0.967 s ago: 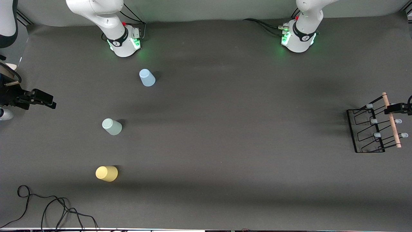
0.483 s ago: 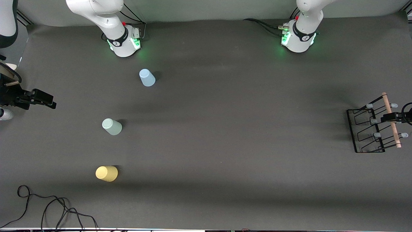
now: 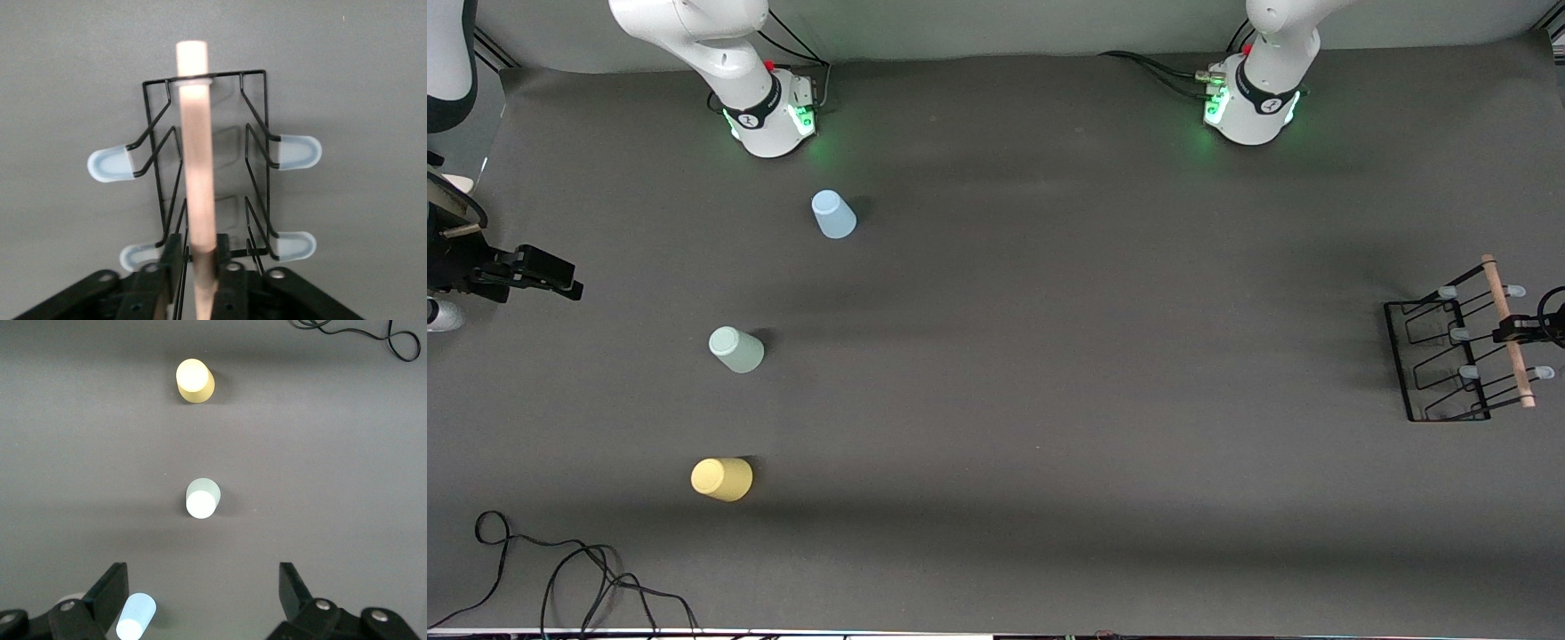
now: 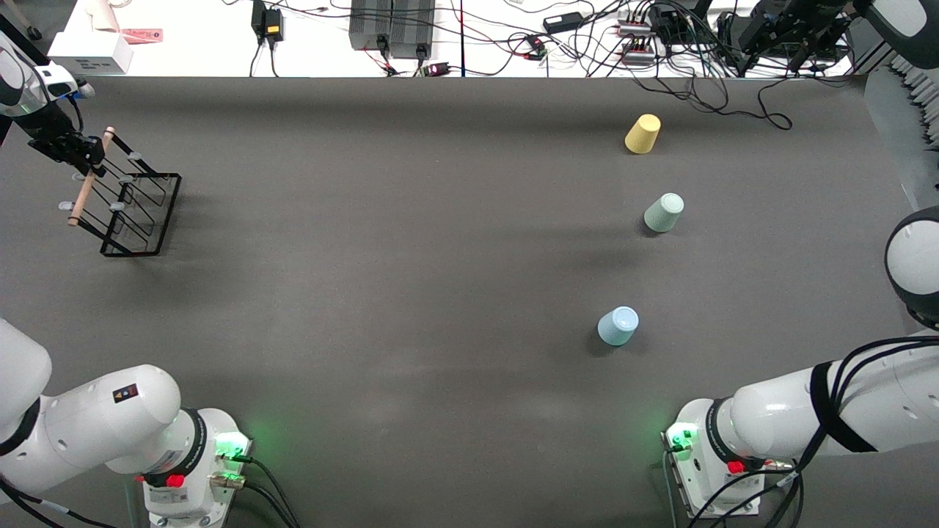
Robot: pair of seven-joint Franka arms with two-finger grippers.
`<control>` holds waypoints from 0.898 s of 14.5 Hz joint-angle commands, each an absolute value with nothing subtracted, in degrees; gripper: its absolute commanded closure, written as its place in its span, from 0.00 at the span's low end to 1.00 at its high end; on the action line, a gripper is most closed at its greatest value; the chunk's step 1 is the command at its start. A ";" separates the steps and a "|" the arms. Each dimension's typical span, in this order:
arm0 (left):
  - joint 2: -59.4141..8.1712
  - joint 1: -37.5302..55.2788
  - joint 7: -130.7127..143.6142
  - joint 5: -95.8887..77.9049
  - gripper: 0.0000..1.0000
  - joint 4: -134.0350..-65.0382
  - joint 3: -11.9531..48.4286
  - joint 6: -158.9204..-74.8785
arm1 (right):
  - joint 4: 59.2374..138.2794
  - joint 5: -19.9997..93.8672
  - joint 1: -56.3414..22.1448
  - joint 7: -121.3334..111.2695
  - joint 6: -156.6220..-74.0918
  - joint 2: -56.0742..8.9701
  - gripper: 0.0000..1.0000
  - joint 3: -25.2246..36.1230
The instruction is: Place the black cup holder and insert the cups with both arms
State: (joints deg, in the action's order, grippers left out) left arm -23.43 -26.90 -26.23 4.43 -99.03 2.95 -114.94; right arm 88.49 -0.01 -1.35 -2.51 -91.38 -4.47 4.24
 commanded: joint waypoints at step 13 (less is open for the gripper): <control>-18.98 -15.05 -19.63 -0.79 1.00 -97.83 4.04 -108.99 | 88.77 0.79 -1.76 -1.23 -91.41 -3.69 0.00 4.75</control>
